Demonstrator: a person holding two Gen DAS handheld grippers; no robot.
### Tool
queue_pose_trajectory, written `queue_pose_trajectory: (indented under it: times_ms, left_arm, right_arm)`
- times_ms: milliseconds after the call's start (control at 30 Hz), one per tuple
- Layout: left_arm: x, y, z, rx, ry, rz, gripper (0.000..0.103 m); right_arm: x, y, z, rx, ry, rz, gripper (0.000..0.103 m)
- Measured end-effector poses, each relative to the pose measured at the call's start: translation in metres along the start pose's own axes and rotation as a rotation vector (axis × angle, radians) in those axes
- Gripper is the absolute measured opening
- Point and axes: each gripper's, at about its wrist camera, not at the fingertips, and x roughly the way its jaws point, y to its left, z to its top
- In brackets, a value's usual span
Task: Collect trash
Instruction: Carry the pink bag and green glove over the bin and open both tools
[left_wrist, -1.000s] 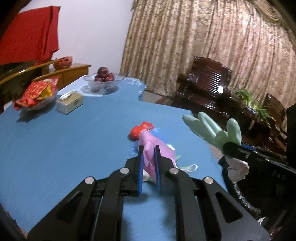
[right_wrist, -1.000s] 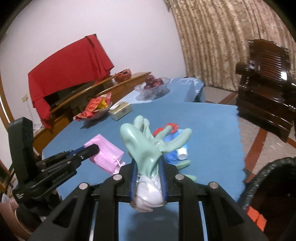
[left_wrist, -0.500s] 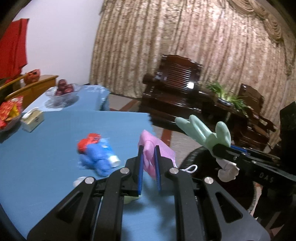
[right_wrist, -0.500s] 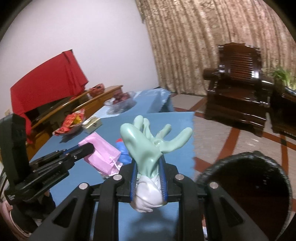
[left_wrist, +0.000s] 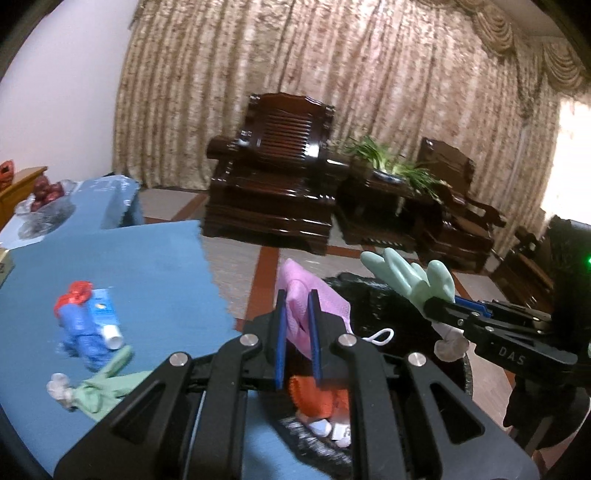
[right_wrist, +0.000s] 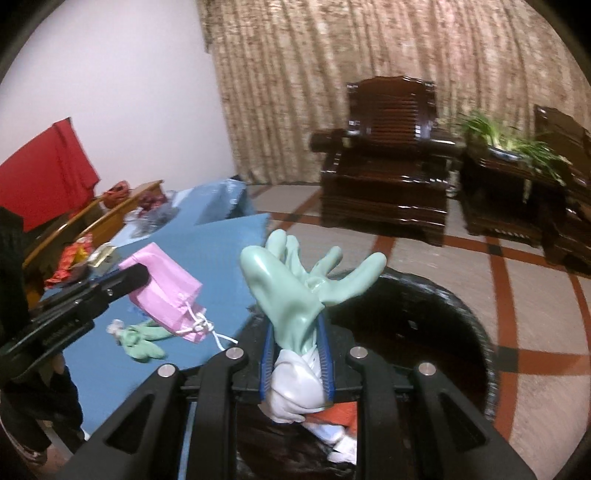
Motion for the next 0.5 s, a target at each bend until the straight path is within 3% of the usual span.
queue_pose_trajectory:
  times_ms: [200, 400, 500]
  left_arm:
    - [0.04, -0.022, -0.009, 0.027, 0.06, -0.057, 0.012]
    - [0.063, -0.026, -0.02, 0.03, 0.109, -0.065, 0.043]
    - [0.061, -0.021, -0.024, 0.023, 0.112, -0.05, 0.061]
  right_arm:
    - [0.01, -0.025, -0.014, 0.04, 0.041, -0.061, 0.022]
    - [0.026, -0.041, -0.032, 0.058, 0.101, -0.106, 0.029]
    - [0.029, -0.043, -0.038, 0.064, 0.111, -0.116, 0.046]
